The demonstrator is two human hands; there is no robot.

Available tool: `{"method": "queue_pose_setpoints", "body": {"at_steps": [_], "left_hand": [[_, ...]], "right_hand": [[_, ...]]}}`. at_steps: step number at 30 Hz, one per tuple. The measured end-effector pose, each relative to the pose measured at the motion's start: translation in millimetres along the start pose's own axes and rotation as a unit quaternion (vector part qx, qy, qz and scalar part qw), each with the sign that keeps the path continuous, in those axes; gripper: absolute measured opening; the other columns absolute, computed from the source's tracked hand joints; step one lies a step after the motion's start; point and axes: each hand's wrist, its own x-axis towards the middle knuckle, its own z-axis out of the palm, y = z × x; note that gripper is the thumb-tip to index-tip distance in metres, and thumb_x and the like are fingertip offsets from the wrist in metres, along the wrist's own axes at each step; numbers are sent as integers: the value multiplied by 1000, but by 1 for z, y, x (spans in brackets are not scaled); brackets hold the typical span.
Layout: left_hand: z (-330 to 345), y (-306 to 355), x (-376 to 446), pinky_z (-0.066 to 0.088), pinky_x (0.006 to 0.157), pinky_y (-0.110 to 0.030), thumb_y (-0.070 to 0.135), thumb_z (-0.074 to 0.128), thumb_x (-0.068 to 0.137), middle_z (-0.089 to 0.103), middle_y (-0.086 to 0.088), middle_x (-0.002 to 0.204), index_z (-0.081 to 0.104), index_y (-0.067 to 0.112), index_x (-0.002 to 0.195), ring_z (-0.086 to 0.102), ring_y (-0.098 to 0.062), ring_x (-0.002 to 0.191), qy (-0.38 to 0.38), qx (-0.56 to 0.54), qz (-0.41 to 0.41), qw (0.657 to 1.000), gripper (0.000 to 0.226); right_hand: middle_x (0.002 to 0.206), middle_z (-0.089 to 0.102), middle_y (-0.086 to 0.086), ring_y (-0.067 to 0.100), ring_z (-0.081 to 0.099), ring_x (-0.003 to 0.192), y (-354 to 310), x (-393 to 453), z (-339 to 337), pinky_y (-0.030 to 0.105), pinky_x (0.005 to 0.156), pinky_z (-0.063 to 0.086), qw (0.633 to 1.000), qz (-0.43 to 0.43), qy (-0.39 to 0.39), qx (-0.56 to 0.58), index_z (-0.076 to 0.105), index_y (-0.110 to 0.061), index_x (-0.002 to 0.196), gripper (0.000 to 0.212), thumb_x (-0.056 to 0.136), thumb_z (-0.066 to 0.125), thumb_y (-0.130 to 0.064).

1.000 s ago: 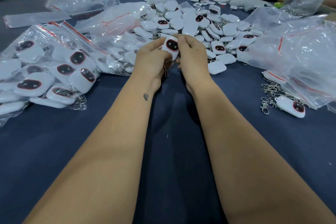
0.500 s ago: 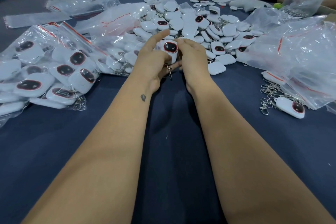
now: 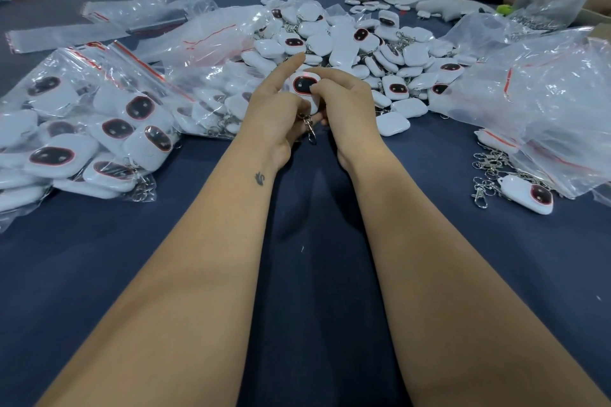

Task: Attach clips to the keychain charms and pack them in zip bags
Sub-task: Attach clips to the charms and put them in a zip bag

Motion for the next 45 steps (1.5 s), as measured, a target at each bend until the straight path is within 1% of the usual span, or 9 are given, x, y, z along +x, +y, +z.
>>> {"method": "queue_pose_setpoints", "body": {"at_steps": [4,9,14,18,22,27,32,36,45], "left_hand": [[-1,1,0,55,58,-23,-21,32,82,65,-7,102,56,15,133,70,-12,63,-18,-3,-14,1000,67],[0,1,-1,54,58,-22,-18,33,84,66,-5,99,61,23,112,65,-10,62,-25,6,-16,1000,57],[-2,4,-3,54,54,-25,-13,28,82,64,-5,75,63,14,99,61,-11,50,-26,-64,-28,997,47],[-3,4,-2,58,64,-31,-7,31,86,64,-11,89,65,12,100,63,-21,69,-19,-86,-41,995,41],[-1,5,-3,56,57,-29,-6,32,88,64,-12,91,64,11,98,64,-21,64,-17,-87,-48,995,38],[-1,4,-4,56,57,-30,-5,34,89,67,-10,85,65,12,97,66,-21,63,-15,-83,-43,996,37],[0,4,-4,57,57,-28,-6,34,90,70,-3,69,66,14,96,67,-16,60,-5,-66,-34,997,38],[1,5,-6,54,51,-25,-5,39,91,69,-1,63,65,14,97,66,-12,55,-9,-70,-29,997,33],[2,4,-2,52,50,-23,-8,44,91,68,1,61,65,15,95,63,-7,52,-4,-32,-11,999,32]], "right_hand": [[75,71,-4,4,61,61,2,2,1,15,53,45,1000,-5,5,-17,75,-18,87,24,84,57,-2],[78,69,-1,6,61,63,5,3,2,18,54,46,999,4,-1,-34,74,-20,89,24,84,57,-4],[79,69,-1,15,61,78,7,5,3,31,73,49,998,1,3,-63,74,-19,85,19,82,58,-7],[88,73,7,23,67,89,6,5,4,41,86,54,998,2,0,-67,73,-18,85,17,84,60,-8],[97,74,12,32,68,102,5,5,4,45,91,54,997,13,0,-71,73,-18,87,21,85,57,-5],[88,74,6,24,68,89,4,4,4,44,88,55,998,14,2,-69,73,-22,79,25,83,56,-4],[88,74,6,26,69,93,5,4,4,43,89,55,997,10,7,-74,73,-23,80,20,83,61,-8],[86,73,5,19,67,86,5,4,4,43,89,55,997,9,4,-75,73,-22,82,23,85,58,-5],[79,68,5,18,62,77,6,5,4,43,82,55,997,6,12,-81,73,-21,81,19,84,60,-7]]}}
